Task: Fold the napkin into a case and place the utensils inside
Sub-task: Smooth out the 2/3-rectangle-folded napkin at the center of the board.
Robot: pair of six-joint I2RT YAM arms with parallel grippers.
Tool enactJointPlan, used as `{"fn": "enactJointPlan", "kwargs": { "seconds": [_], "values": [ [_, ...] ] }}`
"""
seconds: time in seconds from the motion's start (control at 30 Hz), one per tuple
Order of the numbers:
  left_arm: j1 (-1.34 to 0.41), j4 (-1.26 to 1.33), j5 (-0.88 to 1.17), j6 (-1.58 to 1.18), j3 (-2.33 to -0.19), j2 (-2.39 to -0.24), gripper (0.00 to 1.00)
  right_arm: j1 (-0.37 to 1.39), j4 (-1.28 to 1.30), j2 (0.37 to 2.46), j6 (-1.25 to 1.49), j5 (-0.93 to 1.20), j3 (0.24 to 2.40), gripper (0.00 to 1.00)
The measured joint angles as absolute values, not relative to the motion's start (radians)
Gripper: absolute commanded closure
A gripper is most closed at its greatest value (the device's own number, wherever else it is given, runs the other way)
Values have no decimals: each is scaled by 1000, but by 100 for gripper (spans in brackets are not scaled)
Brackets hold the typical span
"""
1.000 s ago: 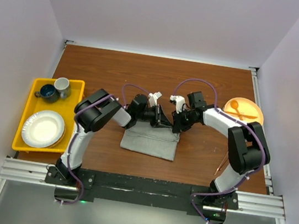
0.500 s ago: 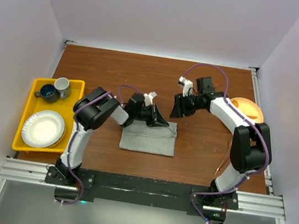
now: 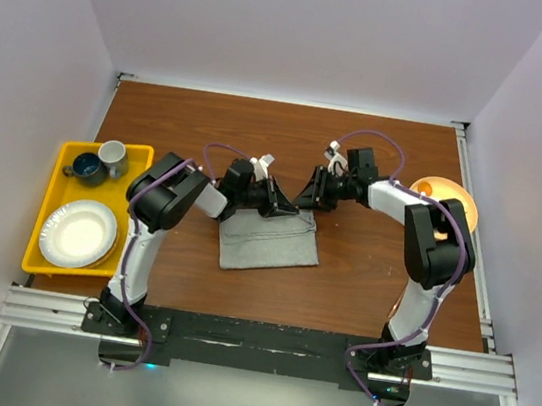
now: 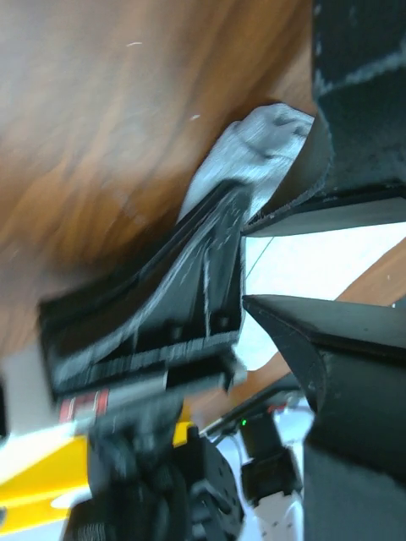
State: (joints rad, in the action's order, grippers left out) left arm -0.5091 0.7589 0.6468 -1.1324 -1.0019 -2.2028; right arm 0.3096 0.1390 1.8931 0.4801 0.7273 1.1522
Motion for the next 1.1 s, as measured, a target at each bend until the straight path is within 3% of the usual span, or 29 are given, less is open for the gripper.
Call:
{"fn": "enactJointPlan", "kwargs": {
  "seconds": [0.27,0.37,0.4,0.5,0.87,1.1],
  "values": [
    [-508,761,641,-1129,-997,-2199,97,300,108,1933,576,718,1046,72],
    [-508,765,643,-1129,-996,-2199,80,294,96,1936,591,720,1034,74],
    [-506,769,645,-1130,-995,-2199,70,291,92,1940,596,722,1033,75],
    [-499,815,677,-1126,-981,-2188,59,278,88,1957,610,743,1034,77],
    [-415,836,835,-1052,-801,-1898,62,258,94,1989,624,786,1048,80],
    [-321,761,858,-993,-709,-1975,63,254,111,1998,617,792,1057,82]
  ]
}}
